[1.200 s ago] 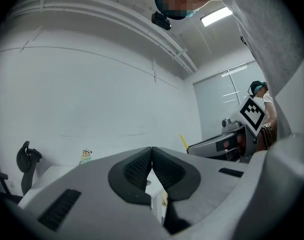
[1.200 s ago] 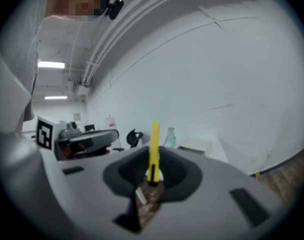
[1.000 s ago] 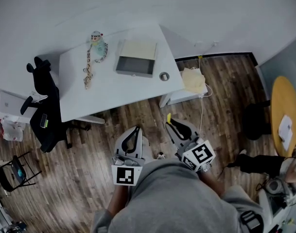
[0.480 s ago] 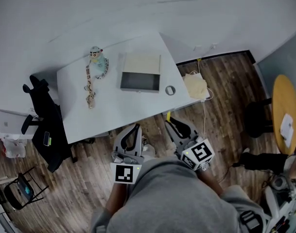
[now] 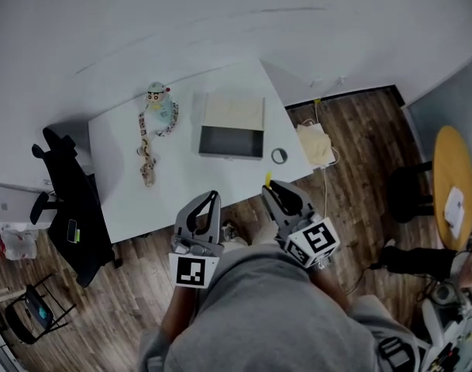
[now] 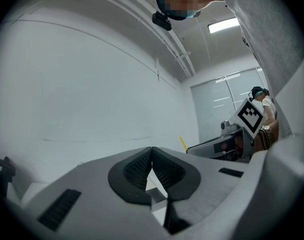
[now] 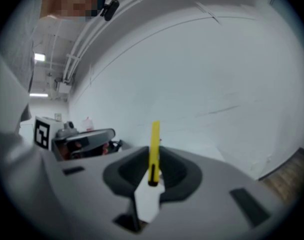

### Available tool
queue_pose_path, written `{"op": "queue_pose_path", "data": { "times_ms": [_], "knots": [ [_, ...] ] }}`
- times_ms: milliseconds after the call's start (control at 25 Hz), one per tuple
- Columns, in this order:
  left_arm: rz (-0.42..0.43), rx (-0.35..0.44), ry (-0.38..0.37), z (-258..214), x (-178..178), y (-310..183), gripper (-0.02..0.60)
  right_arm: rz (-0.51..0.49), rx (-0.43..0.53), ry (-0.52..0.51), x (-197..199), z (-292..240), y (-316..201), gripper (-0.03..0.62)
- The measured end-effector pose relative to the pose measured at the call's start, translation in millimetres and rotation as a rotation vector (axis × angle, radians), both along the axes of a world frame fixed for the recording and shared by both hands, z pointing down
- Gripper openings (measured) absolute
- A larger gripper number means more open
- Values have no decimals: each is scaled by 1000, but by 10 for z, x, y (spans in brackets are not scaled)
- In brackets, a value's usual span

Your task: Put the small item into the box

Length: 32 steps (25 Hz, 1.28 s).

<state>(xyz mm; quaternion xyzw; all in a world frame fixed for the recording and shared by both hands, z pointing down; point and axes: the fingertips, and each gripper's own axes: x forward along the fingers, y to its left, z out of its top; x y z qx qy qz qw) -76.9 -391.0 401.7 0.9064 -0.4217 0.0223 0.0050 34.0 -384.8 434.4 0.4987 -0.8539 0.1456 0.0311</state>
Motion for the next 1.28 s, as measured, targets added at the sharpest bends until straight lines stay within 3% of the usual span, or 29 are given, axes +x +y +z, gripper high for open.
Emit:
{"op": "queue_pose_path", "data": {
  "times_ms": [600,1280],
  "knots": [
    [-27,-45,16,130,-58,-326,32,-43,-64,61,-17,190,-466,80],
    [-150,-107,-18,321,-53,-1041,32,-213,-191,216,63,718,-1418,80]
  ]
}}
